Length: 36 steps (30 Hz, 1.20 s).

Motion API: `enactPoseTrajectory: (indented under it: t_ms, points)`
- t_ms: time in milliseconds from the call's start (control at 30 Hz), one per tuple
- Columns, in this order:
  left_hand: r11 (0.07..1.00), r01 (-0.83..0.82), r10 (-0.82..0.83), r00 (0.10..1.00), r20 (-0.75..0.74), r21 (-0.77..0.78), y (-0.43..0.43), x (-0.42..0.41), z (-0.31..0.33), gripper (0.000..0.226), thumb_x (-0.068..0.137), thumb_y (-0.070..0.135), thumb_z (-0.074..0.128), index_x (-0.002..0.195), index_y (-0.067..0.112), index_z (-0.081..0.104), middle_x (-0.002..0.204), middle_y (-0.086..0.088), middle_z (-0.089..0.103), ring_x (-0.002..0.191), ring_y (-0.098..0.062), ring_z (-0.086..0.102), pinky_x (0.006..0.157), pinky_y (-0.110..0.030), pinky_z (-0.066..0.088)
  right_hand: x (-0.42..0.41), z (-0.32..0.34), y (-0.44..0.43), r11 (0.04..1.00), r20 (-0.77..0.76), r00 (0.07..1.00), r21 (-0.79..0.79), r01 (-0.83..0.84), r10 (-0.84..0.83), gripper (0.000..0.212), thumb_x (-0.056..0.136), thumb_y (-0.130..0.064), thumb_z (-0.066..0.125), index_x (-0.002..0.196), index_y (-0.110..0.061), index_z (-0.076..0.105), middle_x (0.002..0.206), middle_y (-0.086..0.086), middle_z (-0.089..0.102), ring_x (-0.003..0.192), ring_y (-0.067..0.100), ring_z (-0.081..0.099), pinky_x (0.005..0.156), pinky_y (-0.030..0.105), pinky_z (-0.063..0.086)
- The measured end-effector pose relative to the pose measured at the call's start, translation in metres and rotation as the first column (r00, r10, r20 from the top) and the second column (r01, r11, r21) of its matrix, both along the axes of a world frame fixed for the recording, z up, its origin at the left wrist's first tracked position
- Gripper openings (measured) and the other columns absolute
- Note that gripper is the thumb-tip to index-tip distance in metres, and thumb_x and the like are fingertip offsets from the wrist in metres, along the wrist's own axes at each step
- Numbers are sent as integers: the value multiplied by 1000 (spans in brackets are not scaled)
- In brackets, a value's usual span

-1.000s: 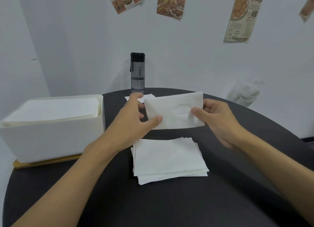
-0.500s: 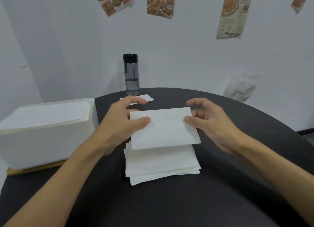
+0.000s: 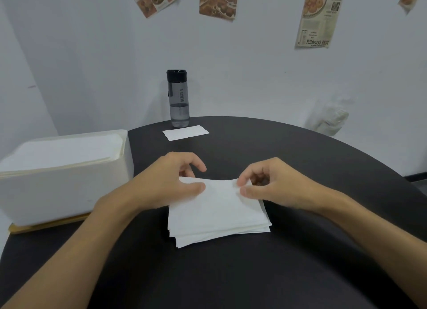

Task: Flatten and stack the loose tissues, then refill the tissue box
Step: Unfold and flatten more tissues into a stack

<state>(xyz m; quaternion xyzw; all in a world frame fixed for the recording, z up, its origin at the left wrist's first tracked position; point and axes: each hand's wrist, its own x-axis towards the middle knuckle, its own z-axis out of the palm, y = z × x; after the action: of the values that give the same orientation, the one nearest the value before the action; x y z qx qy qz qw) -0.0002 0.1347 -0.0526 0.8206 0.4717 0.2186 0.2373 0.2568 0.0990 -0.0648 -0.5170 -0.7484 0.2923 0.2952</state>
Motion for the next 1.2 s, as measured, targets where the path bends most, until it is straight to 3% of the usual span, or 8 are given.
enactPoseTrajectory:
  t_ms: [67,167,333,533,767,933,1067,1200]
  points:
    - [999,34,-32,997,-66,23,-1,0,-1,23,85,35,74,105,41,63,91,12,65,81,-4,60,76,-27,52,-1,-1,-2,1000,84,996,-10,-11,12,3,85,-25,76,88,-26,75,71,-9,54,65,4,46,64,21,41]
    - [996,82,-77,989,-123,37,-2,1,-2,28,86,42,73,111,46,61,108,19,56,99,0,54,76,-13,40,-1,-2,-2,1000,193,981,8,-1,0,10,85,-33,76,95,-34,72,90,-13,55,74,2,50,71,16,44]
    - [989,146,-140,982,-127,37,-5,8,-5,29,88,50,68,115,49,59,118,26,51,115,4,49,95,-23,41,1,-1,-1,1000,261,965,4,12,-12,21,86,-40,74,105,-41,67,105,-13,47,89,0,50,79,13,43]
    - [968,244,-248,924,-290,-52,-14,18,-6,51,83,65,67,130,51,51,132,26,43,129,-1,39,115,-39,29,3,-2,0,1000,257,966,-5,6,-4,24,86,-38,74,108,-40,65,113,-12,48,98,3,52,85,17,47]
    - [974,213,-228,890,-395,-82,-13,13,-1,56,85,66,64,136,57,45,136,21,41,133,-9,32,117,-41,22,8,-15,39,993,269,958,91,78,-100,24,95,-35,64,118,-32,62,120,-15,51,105,-7,53,85,7,39]
    - [989,137,-143,884,-445,-47,-8,8,3,57,91,59,59,144,51,41,145,17,36,138,-12,29,117,-40,22,-4,-15,94,992,350,931,100,77,-107,29,99,-35,56,125,-23,60,128,-9,53,115,7,51,106,30,40]
    - [991,126,-132,860,-493,-45,-1,4,3,59,98,51,51,153,44,32,157,10,29,145,-14,25,120,-35,21,-24,-7,139,995,383,921,88,45,-75,41,103,-33,50,140,-15,51,146,1,49,134,15,44,110,26,31]
    - [988,126,-154,864,-479,-91,2,-1,1,59,103,46,45,157,43,22,167,13,9,153,-7,5,123,-27,8,-45,-6,186,999,398,916,46,28,-44,51,103,-37,47,150,-18,39,157,1,37,145,18,32,114,27,23]
